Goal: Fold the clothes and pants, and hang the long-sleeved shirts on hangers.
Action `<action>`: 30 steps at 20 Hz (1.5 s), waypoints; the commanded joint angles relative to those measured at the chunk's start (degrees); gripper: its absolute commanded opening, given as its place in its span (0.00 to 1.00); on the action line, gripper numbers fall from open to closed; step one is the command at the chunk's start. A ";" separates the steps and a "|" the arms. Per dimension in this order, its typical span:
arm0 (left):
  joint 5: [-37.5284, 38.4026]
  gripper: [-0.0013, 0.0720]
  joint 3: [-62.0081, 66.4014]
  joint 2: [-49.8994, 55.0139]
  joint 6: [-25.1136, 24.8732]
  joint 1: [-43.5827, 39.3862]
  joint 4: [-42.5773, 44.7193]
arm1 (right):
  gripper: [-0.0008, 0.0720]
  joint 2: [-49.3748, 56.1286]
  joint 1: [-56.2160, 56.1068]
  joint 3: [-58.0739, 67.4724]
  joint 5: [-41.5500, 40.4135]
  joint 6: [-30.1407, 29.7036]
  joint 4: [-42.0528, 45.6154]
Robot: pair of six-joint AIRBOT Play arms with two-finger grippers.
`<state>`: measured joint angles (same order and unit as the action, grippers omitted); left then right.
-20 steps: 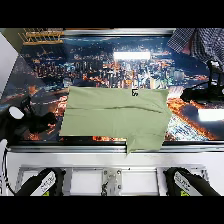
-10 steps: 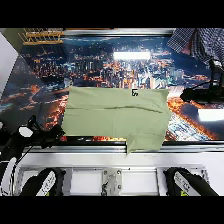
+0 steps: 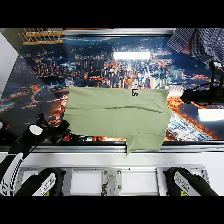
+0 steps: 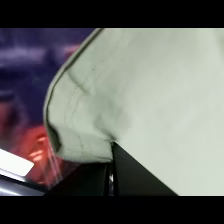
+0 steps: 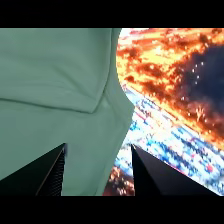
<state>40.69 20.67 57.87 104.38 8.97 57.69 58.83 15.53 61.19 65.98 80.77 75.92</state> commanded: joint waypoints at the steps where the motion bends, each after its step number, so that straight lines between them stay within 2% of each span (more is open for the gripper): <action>1: -1.05 0.03 0.04 -3.48 -0.28 -0.66 0.74 | 0.63 -1.46 4.02 -5.64 6.99 -1.44 0.39; 3: 1.53 0.03 0.04 -6.69 -2.45 -0.66 1.27 | 0.63 -3.69 7.63 -15.30 9.11 -0.66 -0.17; 8: 3.30 0.03 0.04 -10.29 -4.13 -0.66 1.27 | 0.62 -3.96 8.28 -36.11 5.49 -0.20 -6.75; 18: 4.28 0.03 0.04 -10.36 -4.98 -0.66 1.22 | 0.62 2.40 -6.80 -37.44 -2.99 0.72 -15.80; 19: 4.31 0.03 0.04 -10.38 -4.98 -0.66 1.25 | 0.59 2.32 -7.10 -37.42 -2.91 0.70 -15.67; 21: 4.35 0.03 0.04 -10.43 -5.11 -0.63 1.27 | 0.12 1.81 -6.99 -36.87 -1.88 0.04 -14.40; 22: 4.92 0.03 0.15 -10.64 -5.88 -0.50 1.27 | 0.06 0.98 -7.02 -35.93 -0.09 0.07 -12.24; 24: 10.27 0.03 1.99 -12.00 -7.13 1.01 4.46 | 0.03 -1.64 -6.95 -32.96 5.49 0.09 -6.10; 27: 24.28 0.03 4.68 -18.32 -7.23 4.02 13.92 | 0.03 -8.15 -6.95 -28.96 15.78 0.04 2.95; 30: 35.95 0.03 3.61 -25.70 -7.52 4.46 14.32 | 0.03 -13.42 -6.97 -27.71 20.11 0.33 4.04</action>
<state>64.25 24.27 37.95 97.36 12.56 68.71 50.00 8.62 31.62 79.59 80.99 75.55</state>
